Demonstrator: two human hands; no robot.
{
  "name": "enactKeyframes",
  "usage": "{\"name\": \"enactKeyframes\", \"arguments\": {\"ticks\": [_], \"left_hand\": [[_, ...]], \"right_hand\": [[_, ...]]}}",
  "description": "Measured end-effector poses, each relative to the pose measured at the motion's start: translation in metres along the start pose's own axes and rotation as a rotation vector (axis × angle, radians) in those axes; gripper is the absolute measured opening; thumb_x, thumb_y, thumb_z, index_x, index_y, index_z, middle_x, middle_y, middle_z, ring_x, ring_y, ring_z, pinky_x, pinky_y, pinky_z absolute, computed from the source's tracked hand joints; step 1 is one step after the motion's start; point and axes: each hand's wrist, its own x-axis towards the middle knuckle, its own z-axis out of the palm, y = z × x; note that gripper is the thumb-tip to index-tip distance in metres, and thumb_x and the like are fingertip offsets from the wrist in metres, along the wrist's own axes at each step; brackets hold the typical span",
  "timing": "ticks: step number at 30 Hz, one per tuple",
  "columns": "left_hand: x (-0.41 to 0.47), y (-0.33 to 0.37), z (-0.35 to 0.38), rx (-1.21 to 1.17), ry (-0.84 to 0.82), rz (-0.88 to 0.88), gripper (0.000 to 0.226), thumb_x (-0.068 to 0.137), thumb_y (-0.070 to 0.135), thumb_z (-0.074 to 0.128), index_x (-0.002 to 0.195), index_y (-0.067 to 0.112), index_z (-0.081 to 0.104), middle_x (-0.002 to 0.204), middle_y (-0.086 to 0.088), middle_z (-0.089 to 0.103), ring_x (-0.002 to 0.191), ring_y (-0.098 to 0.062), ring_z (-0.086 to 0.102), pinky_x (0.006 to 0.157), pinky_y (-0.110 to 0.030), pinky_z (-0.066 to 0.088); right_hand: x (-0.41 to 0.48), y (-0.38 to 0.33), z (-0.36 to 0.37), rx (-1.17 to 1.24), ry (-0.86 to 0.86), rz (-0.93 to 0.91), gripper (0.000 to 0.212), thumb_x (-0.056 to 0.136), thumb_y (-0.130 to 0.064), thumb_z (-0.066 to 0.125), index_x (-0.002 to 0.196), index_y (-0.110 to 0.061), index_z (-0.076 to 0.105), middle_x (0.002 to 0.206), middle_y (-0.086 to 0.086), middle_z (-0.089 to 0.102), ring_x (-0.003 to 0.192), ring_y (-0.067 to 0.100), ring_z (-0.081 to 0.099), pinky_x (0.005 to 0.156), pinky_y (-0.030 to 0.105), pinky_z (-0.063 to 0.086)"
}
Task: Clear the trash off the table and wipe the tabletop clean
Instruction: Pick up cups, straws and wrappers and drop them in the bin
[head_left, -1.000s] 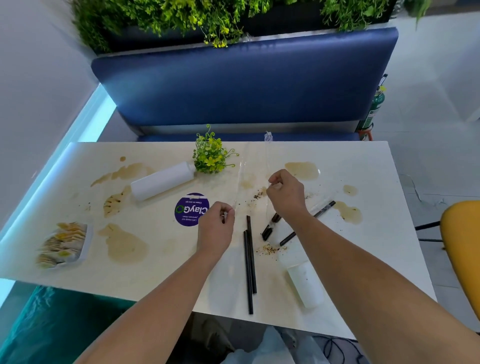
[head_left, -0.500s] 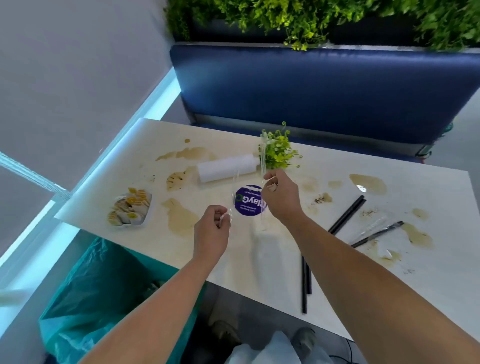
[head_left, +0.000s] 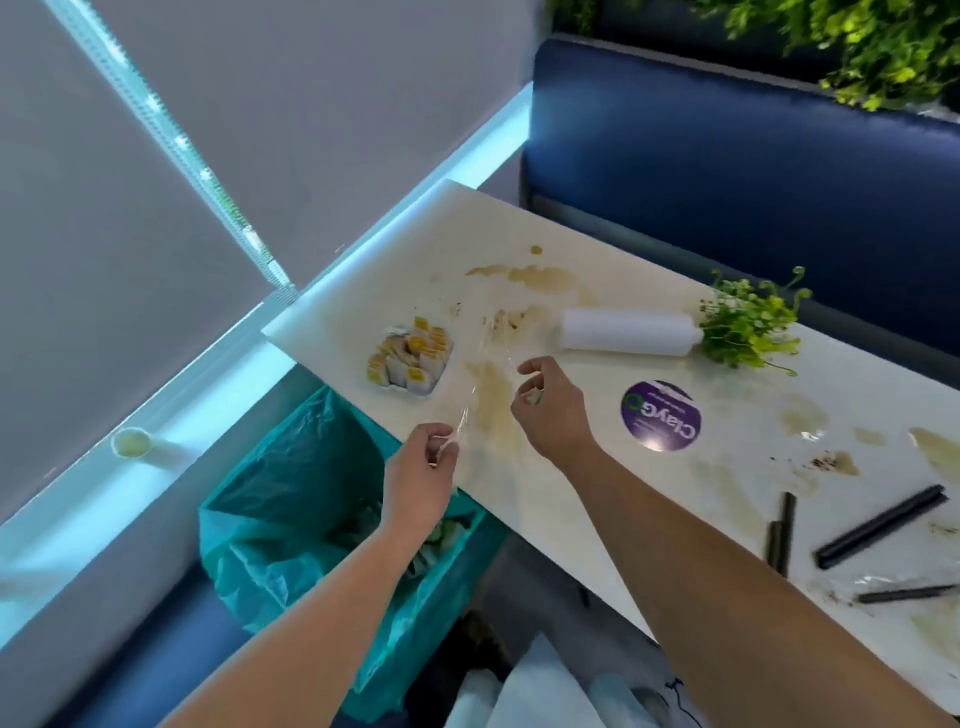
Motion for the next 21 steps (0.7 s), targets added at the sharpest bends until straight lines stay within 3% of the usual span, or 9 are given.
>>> {"name": "enactKeyframes", "arguments": {"ticks": [6, 11, 14, 16, 21], "left_hand": [[0.003, -0.068, -0.056, -0.091, 0.136, -0.107, 0.015, 0.097, 0.027, 0.068, 0.108, 0.037, 0.067, 0.085, 0.018, 0.071, 0.078, 0.002, 0.065, 0.071, -0.017, 0.053], [-0.003, -0.12, -0.091, -0.067, 0.225, -0.196, 0.018, 0.096, 0.026, 0.067, 0.114, 0.031, 0.07, 0.087, 0.018, 0.07, 0.08, 0.004, 0.064, 0.071, -0.014, 0.049], [-0.006, -0.143, -0.102, -0.078, 0.225, -0.27, 0.02, 0.097, 0.028, 0.066, 0.116, 0.031, 0.07, 0.089, 0.016, 0.069, 0.083, 0.007, 0.062, 0.064, -0.003, 0.043], [-0.005, -0.16, -0.109, -0.083, 0.235, -0.329, 0.019, 0.097, 0.031, 0.065, 0.115, 0.033, 0.07, 0.089, 0.016, 0.069, 0.08, 0.005, 0.063, 0.06, -0.005, 0.043], [0.0, -0.186, -0.116, -0.036, 0.265, -0.447, 0.015, 0.094, 0.032, 0.066, 0.105, 0.03, 0.075, 0.08, 0.015, 0.066, 0.076, -0.001, 0.061, 0.06, -0.011, 0.037]], "right_hand": [[0.002, -0.022, 0.098, -0.102, -0.194, -0.098, 0.035, 0.084, -0.002, 0.063, 0.114, -0.019, 0.06, 0.087, 0.0, 0.063, 0.075, 0.009, 0.058, 0.063, 0.017, 0.042], [-0.008, -0.029, 0.167, -0.145, -0.334, -0.159, 0.029, 0.087, -0.002, 0.065, 0.111, -0.018, 0.062, 0.089, 0.002, 0.064, 0.075, 0.008, 0.058, 0.062, 0.009, 0.04], [-0.017, -0.03, 0.197, -0.178, -0.389, -0.18, 0.03, 0.087, -0.004, 0.065, 0.114, -0.017, 0.062, 0.09, -0.001, 0.063, 0.078, 0.01, 0.059, 0.069, 0.019, 0.047], [-0.022, -0.031, 0.218, -0.208, -0.438, -0.175, 0.032, 0.085, -0.003, 0.065, 0.115, -0.016, 0.063, 0.09, 0.0, 0.064, 0.081, 0.014, 0.06, 0.075, 0.027, 0.05], [-0.029, -0.03, 0.253, -0.327, -0.504, -0.144, 0.033, 0.083, 0.001, 0.061, 0.112, -0.015, 0.063, 0.091, 0.003, 0.061, 0.083, 0.016, 0.058, 0.077, 0.027, 0.046]]}}
